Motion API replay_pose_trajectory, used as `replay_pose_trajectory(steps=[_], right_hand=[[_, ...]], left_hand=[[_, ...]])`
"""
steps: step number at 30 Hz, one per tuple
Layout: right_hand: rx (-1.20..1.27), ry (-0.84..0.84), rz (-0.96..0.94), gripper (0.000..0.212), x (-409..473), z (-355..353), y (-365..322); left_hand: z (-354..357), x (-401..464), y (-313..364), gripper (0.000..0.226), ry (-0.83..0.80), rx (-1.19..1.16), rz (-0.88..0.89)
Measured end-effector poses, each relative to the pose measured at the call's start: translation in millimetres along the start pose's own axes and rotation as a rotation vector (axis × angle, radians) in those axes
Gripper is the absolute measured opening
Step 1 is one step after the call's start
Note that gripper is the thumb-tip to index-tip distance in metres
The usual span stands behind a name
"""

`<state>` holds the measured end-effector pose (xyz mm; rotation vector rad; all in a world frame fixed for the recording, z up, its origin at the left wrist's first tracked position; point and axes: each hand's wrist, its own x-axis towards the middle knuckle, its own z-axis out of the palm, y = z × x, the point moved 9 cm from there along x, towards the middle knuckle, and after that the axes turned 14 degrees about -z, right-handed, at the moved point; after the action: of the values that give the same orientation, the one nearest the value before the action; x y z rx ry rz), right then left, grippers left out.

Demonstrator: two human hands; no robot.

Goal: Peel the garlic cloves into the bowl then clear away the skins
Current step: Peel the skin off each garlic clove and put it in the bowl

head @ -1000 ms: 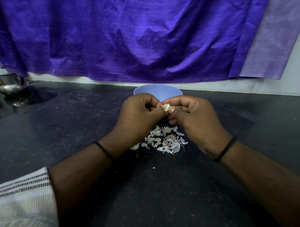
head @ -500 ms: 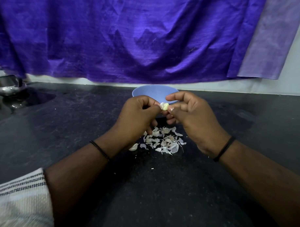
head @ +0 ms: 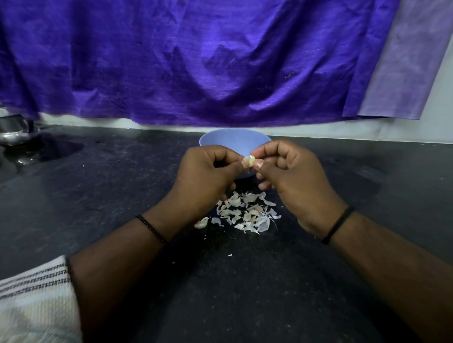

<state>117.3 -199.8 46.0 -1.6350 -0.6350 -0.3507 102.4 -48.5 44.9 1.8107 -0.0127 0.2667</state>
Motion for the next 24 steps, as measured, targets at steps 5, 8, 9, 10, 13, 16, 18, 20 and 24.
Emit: replay_pose_trajectory(steps=[5,8,9,10,13,16,18,20,24], right_hand=[[-0.019,-0.004,-0.016,0.01,0,2,1],[-0.019,-0.001,-0.02,0.012,0,3,3],[-0.02,-0.001,-0.021,0.013,0,4,3],[-0.023,-0.002,-0.024,0.014,0,4,3],[-0.027,0.004,-0.041,0.02,-1,4,-1],[-0.001,0.032,-0.055,0.021,-1,2,-5],[0.026,0.034,-0.044,0.016,-2,4,-5],[0.055,0.043,-0.013,0.015,-5,8,-1],[0.118,0.09,0.058,0.017,-8,8,6]], left_hand=[[0,2,-5,0.01,-0.002,-0.053,-0.047],[0,2,-8,0.009,-0.019,-0.13,-0.089],[0,2,-10,0.009,-0.024,-0.152,-0.109],[1,3,-11,0.008,-0.031,-0.175,-0.132],[6,3,-17,0.009,-0.082,-0.275,-0.212],[10,1,-17,0.009,-0.112,-0.306,-0.238],[10,-1,-18,0.011,-0.096,-0.3,-0.234],[9,-2,-20,0.013,-0.07,-0.292,-0.24],[9,-2,-21,0.017,-0.02,-0.221,-0.227]])
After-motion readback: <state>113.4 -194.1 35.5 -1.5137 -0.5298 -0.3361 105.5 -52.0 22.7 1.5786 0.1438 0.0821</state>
